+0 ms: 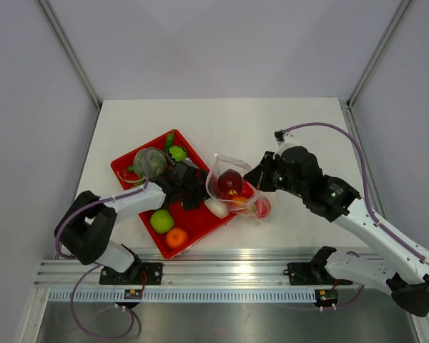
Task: Place the food in the zip-top bag and seal the zipper
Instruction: Pick up the fake vegetable from the bin.
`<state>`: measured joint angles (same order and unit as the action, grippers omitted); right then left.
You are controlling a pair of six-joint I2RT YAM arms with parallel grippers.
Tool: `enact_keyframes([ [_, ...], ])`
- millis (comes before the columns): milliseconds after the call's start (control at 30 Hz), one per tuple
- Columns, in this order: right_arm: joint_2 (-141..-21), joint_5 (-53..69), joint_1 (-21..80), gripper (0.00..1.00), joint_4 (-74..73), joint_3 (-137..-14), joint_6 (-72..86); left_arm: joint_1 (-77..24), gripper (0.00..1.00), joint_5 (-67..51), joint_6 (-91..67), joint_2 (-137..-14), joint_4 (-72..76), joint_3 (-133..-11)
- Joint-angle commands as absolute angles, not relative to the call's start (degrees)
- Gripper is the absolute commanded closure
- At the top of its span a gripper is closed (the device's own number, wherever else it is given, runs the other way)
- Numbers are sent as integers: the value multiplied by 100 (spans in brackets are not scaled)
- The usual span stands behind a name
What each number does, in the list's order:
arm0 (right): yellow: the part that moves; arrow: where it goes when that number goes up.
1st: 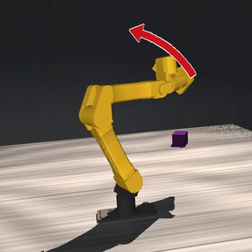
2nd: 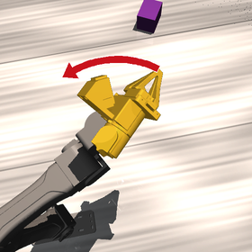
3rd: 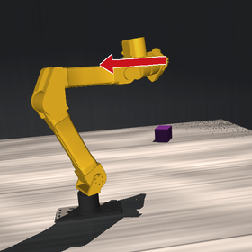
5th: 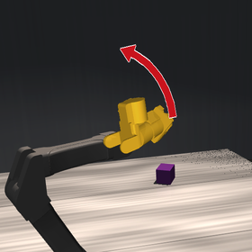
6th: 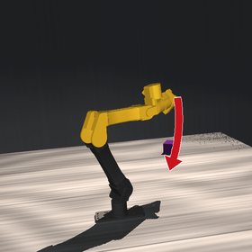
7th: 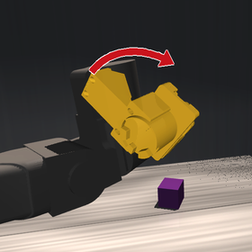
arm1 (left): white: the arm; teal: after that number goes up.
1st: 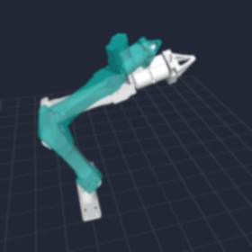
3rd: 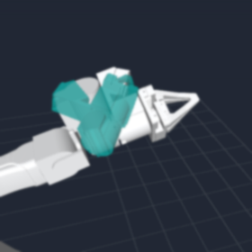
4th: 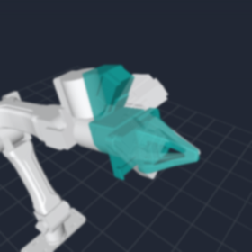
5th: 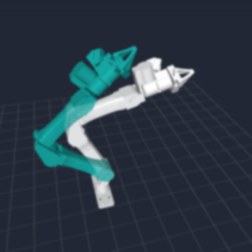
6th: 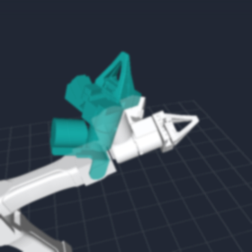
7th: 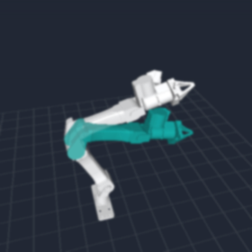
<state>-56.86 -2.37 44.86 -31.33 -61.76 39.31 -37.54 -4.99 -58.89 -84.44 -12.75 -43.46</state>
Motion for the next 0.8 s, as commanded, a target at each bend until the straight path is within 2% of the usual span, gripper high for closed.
enact_keyframes([
  [0, -5598, -264, 4553, 99, -2927, -6267, 3990, -3841, 14, -545, -5950, -8560, -958, -4430],
  [167, -5581, -272, 4553, 99, -2953, -6284, 3990, -3858, 32, -396, -5915, -8517, -1194, -4491],
  [200, -5572, -272, 4553, 99, -2953, -6293, 3990, -3858, 39, -361, -5863, -8456, -1282, -4517],
  [333, -5546, -307, 4553, 99, -2997, -6284, 3990, -3850, 52, 191, -5634, -7824, -1950, -4807],
  [500, -5537, -316, 4553, 99, -2980, -6240, 3999, -3806, 58, 1264, -5152, -6690, -3259, -5640],
  [600, -5555, -272, 4553, 99, -2901, -6214, 4008, -3814, 62, 2404, -5045, -6138, -4041, -6194],
  [767, -5669, -185, 4562, 99, -2760, -6196, 4025, -3814, 63, 2900, -4606, -5450, -4113, -6661],
])
